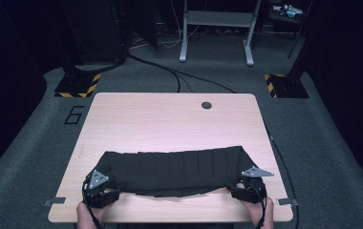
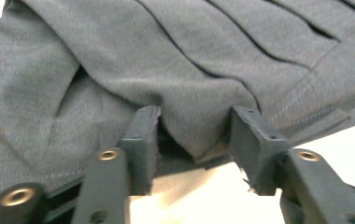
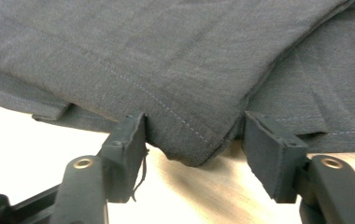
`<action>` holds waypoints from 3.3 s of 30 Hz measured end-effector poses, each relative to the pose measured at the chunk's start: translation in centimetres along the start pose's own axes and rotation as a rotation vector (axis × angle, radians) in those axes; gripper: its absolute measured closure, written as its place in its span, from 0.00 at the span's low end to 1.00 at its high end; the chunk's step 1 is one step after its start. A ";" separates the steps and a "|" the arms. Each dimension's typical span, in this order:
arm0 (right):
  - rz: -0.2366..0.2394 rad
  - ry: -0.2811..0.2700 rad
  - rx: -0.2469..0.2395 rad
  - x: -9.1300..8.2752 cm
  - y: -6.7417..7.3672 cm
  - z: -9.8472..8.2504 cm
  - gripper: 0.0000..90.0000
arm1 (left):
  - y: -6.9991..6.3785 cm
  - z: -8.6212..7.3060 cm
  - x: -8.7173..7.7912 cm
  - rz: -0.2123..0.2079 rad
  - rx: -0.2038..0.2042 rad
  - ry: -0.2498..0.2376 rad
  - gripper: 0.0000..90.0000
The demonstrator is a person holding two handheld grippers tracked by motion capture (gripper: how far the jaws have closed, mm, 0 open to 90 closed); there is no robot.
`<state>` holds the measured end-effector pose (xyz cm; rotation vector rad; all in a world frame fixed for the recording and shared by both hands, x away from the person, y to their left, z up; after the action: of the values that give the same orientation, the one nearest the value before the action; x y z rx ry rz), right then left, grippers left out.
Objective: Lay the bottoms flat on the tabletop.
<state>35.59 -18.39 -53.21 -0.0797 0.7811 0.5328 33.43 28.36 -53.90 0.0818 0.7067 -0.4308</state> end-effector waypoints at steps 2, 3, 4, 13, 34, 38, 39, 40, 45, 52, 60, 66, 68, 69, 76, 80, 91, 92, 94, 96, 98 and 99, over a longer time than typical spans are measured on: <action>0.002 0.003 0.006 0.1 0.1 -0.1 0.48 | 0.2 -0.2 -0.2 -0.018 -0.012 0.008 0.66; 0.002 0.000 0.002 0.1 0.0 -0.2 0.50 | 0.2 -0.3 -0.2 -0.020 -0.019 0.008 0.69; 0.004 -0.002 0.007 0.1 0.1 -0.3 0.52 | 0.2 -0.3 -0.2 -0.025 -0.028 0.008 0.70; 0.010 -0.018 -0.025 -0.1 0.3 -0.3 0.73 | -0.1 -0.3 -0.2 -0.032 -0.007 -0.008 0.89; 0.002 -0.113 -0.060 -1.4 0.9 0.2 0.83 | -0.3 0.7 -1.4 -0.026 0.032 -0.081 0.93; -0.009 -0.118 -0.078 -1.7 0.9 0.6 0.83 | -0.3 1.2 -1.7 -0.025 0.045 -0.098 0.93; -0.008 -0.120 -0.083 -1.8 1.0 0.9 0.83 | -0.3 1.4 -1.7 -0.023 0.046 -0.108 0.93; -0.012 -0.124 -0.086 -2.0 1.0 1.1 0.83 | -0.2 1.7 -1.9 -0.026 0.053 -0.105 0.93; -0.009 -0.149 -0.120 -2.8 0.9 3.7 0.85 | -0.1 4.3 -2.6 -0.022 0.093 -0.161 0.94; 0.005 -0.137 -0.113 -2.3 -0.9 8.9 0.86 | 1.7 9.6 -1.8 -0.016 0.133 -0.182 0.94; -0.100 0.019 0.043 4.2 -5.6 18.7 0.60 | 6.2 17.4 4.5 0.108 -0.047 -0.143 0.57; -0.060 0.061 0.055 5.8 -5.2 16.8 0.42 | 5.1 14.5 6.1 0.075 0.021 -0.047 0.38; -0.054 0.072 0.050 6.3 -5.2 15.7 0.37 | 5.3 13.3 6.5 0.063 0.021 -0.022 0.36; -0.051 0.084 0.051 6.4 -5.2 15.0 0.36 | 5.3 12.9 6.6 0.060 0.012 -0.015 0.34; -0.065 0.117 0.043 6.9 -5.9 12.3 0.20 | 5.6 10.8 7.4 0.033 -0.004 0.048 0.25; -0.068 0.138 0.052 7.7 -6.4 11.2 0.16 | 5.6 10.0 8.0 0.046 0.013 0.087 0.23; -0.131 0.176 0.006 9.9 -6.6 9.0 0.07 | 5.3 7.8 9.6 0.025 -0.001 0.160 0.18; -0.131 0.163 0.008 9.9 -6.6 8.9 0.06 | 5.3 7.7 9.5 0.022 0.001 0.161 0.18; -0.133 0.143 0.000 9.8 -6.7 8.7 0.06 | 5.2 7.4 9.3 0.031 -0.002 0.141 0.18; -0.140 0.130 -0.003 9.8 -6.6 8.6 0.07 | 5.2 7.0 9.1 0.038 0.006 0.120 0.18; -0.145 0.121 -0.004 9.7 -6.5 8.4 0.08 | 5.2 6.7 8.8 0.030 0.000 0.116 0.18; -0.147 0.118 0.005 9.6 -6.4 8.3 0.08 | 5.1 6.6 8.8 0.027 0.002 0.100 0.19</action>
<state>49.69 -17.64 -54.66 -0.1636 0.8838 0.3890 45.48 28.51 -54.92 0.1151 0.8031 -0.4040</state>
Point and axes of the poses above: each handheld gripper's, and its own axes: x roughly forward along the jaws, z roughly out of its top, y roughly to its left, the point moved 4 cm from there along x, roughly forward along the jaws, and after that the axes turned 1 degree about z, right-handed, at the moved point
